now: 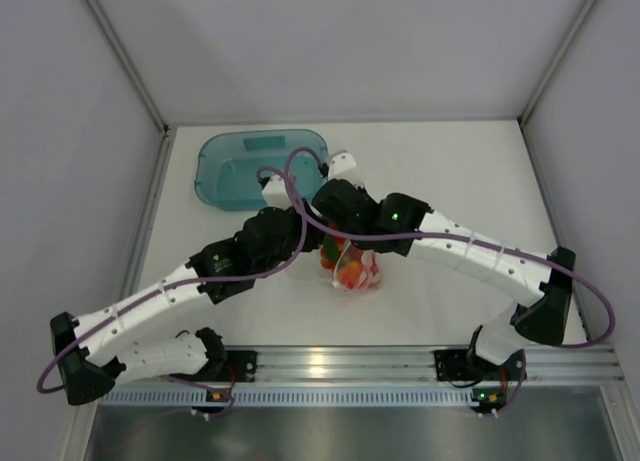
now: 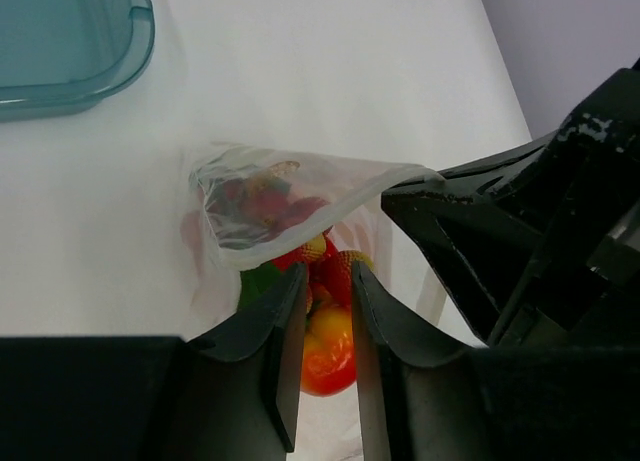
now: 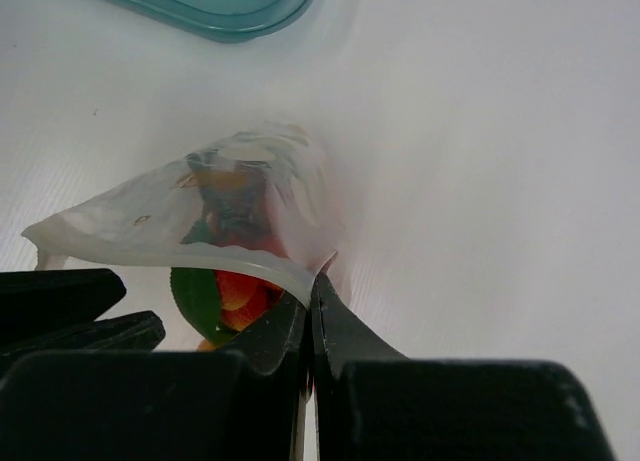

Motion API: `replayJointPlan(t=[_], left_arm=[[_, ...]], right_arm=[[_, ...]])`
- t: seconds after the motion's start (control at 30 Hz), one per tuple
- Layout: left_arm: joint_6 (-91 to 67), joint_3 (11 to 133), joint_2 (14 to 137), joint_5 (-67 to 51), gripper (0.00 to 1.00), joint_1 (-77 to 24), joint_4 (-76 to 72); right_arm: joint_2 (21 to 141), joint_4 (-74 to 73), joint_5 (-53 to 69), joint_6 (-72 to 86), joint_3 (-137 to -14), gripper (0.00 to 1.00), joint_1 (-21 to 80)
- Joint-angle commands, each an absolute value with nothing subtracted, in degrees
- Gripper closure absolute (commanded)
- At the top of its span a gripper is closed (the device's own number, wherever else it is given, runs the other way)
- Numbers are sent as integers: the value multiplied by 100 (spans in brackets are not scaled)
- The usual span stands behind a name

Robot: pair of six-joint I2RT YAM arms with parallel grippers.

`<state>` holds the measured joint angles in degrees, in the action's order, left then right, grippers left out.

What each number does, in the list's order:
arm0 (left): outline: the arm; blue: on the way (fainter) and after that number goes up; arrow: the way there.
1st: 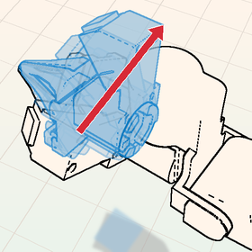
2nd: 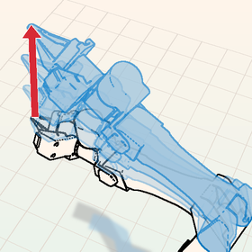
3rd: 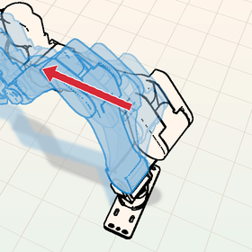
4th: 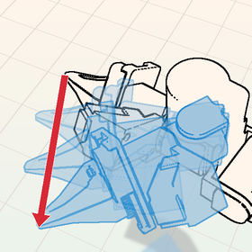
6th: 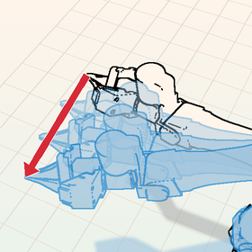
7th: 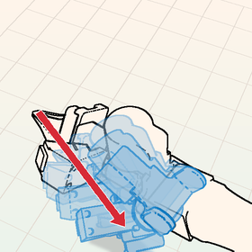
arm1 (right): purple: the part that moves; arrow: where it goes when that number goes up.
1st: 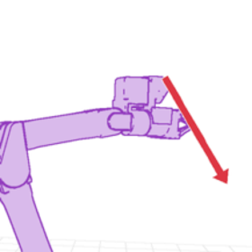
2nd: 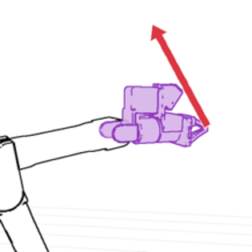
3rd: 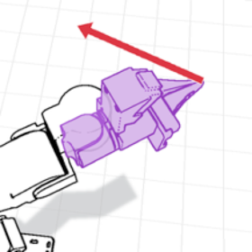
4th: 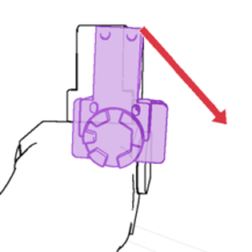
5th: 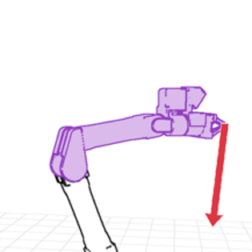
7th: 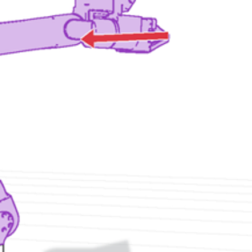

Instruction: Open the zip-top bag and remove the fake food

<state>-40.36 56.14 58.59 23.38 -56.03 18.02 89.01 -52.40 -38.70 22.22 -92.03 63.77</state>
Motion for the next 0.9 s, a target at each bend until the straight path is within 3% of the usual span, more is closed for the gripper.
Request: replayJointPlan(t=[0.0, 0.2, 0.57, 0.87], left_arm=[[-4236, 5731, 5888, 2530, 70, -5765, 1626], [-4596, 5581, 6055, 3514, 71, -6284, 1626], [-4641, 5520, 6846, 3999, 69, -6232, 1223], [-4369, 5581, 7567, 3947, 65, -5977, 545]], right_arm=[[8587, -4536, -4016, 2417, -9053, 100, 6443], [8350, -3964, -4140, 2724, -8596, 100, 6302], [7577, -3375, -3929, 3102, -7796, 100, 6232], [6953, -2725, -2313, 3375, -7015, 100, 5608]])
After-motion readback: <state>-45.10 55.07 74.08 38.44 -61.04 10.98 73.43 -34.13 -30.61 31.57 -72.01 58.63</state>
